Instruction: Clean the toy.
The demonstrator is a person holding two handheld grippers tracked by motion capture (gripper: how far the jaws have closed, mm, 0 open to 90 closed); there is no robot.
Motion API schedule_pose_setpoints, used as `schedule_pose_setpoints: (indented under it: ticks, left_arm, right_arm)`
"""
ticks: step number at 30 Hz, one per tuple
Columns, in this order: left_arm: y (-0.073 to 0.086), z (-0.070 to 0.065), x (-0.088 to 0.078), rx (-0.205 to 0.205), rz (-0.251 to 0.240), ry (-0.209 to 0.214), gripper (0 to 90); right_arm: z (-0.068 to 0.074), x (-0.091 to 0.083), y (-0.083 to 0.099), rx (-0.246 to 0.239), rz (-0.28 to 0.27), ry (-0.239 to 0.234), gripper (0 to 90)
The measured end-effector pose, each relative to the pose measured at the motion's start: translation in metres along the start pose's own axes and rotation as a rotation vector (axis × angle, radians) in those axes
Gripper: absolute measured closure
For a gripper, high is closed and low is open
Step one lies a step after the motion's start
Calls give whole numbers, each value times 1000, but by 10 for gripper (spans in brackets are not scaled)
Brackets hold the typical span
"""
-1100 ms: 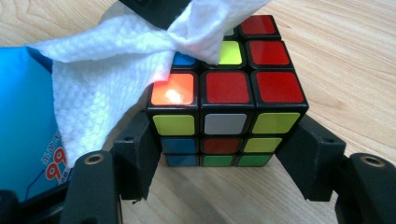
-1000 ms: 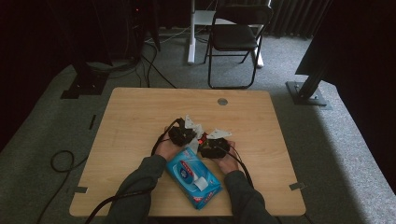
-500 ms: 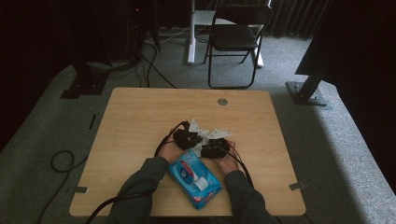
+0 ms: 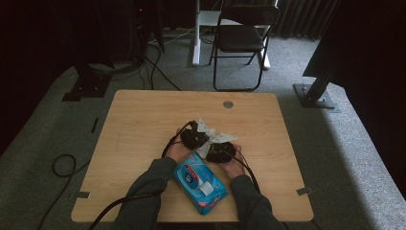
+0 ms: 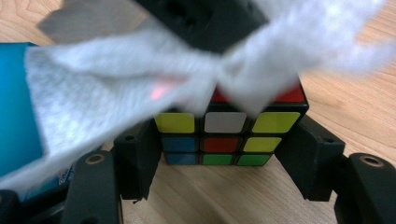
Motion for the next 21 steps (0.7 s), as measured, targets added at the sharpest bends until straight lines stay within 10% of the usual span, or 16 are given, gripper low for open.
schedule_pose_setpoints:
  ticks: [7,21]
  left_arm:
    - [0,8,1,-26,16,-55,891]
    - [-8,-11,6,35,8,95,891]
  right_arm:
    - [0,0,0,2,-1,0,343]
    - [1,-1,1,-5,1,-15,343]
Point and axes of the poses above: each handheld gripper's, and its own axes: x roughly forward along the jaws, y roughly out of its underside, z roughly to its left, the point moved 1 cm from there along x, roughly forward along the jaws, and after that the axes turned 10 degrees about -z, right-handed, at the moved point
